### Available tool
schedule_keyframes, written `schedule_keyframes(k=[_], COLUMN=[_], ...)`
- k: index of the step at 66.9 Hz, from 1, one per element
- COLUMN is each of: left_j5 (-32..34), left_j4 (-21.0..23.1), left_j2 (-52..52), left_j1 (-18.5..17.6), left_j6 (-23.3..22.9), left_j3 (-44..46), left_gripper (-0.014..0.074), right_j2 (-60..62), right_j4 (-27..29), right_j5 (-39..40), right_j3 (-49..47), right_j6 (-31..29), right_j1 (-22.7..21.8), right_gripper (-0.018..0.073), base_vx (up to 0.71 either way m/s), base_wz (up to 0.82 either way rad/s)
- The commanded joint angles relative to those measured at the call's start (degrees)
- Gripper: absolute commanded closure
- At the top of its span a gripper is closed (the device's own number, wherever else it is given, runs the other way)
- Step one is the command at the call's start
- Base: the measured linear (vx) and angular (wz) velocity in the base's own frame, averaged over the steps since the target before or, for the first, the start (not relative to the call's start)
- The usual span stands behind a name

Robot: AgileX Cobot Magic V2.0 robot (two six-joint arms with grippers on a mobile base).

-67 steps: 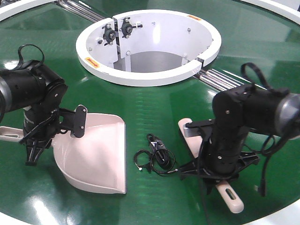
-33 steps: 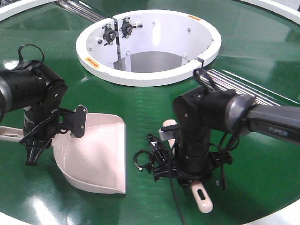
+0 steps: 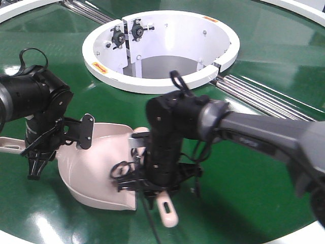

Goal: Clean and inspect green conveyor with broom and dustpan
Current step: 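Sweep the black cable with the brush into the held dustpan, then carry the brush with the right gripper back to its starting spot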

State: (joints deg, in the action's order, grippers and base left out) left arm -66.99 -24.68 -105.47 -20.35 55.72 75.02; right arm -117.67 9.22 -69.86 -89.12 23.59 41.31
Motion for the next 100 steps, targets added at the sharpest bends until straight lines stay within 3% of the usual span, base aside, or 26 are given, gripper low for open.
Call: schedule_keyframes(k=[1, 13, 24, 63, 82, 100], left_j5=[-0.2, -0.2, -0.2, -0.2, -0.2, -0.2], left_j4=[-1.0, -1.0, -1.0, -1.0, -1.0, -1.0], left_j2=[2.6, 2.6, 2.6, 2.6, 2.6, 2.6], left_j1=[-0.4, -0.4, -0.4, -0.4, -0.4, -0.4], left_j6=[-0.6, -0.6, -0.6, -0.6, -0.6, -0.6], left_j3=[1.6, 1.6, 1.6, 1.6, 1.6, 1.6], left_gripper=[0.0603, 0.0603, 0.0603, 0.0603, 0.0603, 0.0603], right_j2=[0.0, -5.0, -5.1, 1.8, 8.7, 16.0], right_j4=[3.3, 9.7, 10.8, 1.9, -5.1, -9.2], right_j5=[-4.1, -4.1, -4.1, -4.1, -4.1, -2.0], right_j3=[-6.5, -16.0, -20.1, -19.5, -5.1, 9.5], right_j6=[-1.3, -5.4, -7.1, -7.8, -11.2, -17.8], right_j1=[1.9, 4.5, 4.9, -0.1, -6.4, -17.6], right_gripper=[0.0564, 0.0564, 0.0562, 0.0561, 0.0561, 0.0561], base_vx=[0.00, 0.00, 0.00, 0.00, 0.00, 0.00], base_wz=[0.00, 0.00, 0.00, 0.00, 0.00, 0.00])
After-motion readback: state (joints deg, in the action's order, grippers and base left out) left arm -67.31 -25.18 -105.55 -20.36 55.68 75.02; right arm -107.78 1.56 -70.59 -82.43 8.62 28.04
